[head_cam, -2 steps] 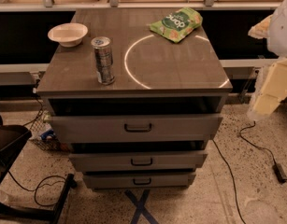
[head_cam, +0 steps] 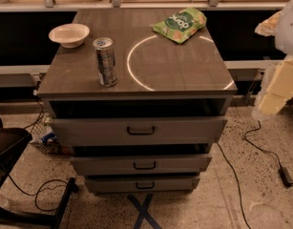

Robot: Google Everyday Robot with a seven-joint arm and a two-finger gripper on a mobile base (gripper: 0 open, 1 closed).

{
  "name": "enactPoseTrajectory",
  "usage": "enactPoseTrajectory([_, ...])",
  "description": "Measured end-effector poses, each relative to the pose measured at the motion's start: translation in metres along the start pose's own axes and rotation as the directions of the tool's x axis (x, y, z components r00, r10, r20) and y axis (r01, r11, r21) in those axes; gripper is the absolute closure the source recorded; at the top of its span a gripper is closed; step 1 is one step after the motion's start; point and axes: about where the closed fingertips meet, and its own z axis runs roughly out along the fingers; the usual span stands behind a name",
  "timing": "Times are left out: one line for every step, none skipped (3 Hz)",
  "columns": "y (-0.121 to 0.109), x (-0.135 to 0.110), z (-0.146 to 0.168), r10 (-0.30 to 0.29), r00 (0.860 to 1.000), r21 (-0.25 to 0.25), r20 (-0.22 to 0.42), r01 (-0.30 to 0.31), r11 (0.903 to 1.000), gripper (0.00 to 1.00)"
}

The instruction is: Move redbull can near paper bowl

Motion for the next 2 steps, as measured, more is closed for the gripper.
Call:
enactPoseTrajectory([-0.004,0.012,0.012,0.039,0.996,0.011,0.081,-0.040,0.9991,0.00])
enactPoseTrajectory([-0.030,0.016,0.031,0.098,0.951,0.058,0.294,-0.120,0.9910,0.00])
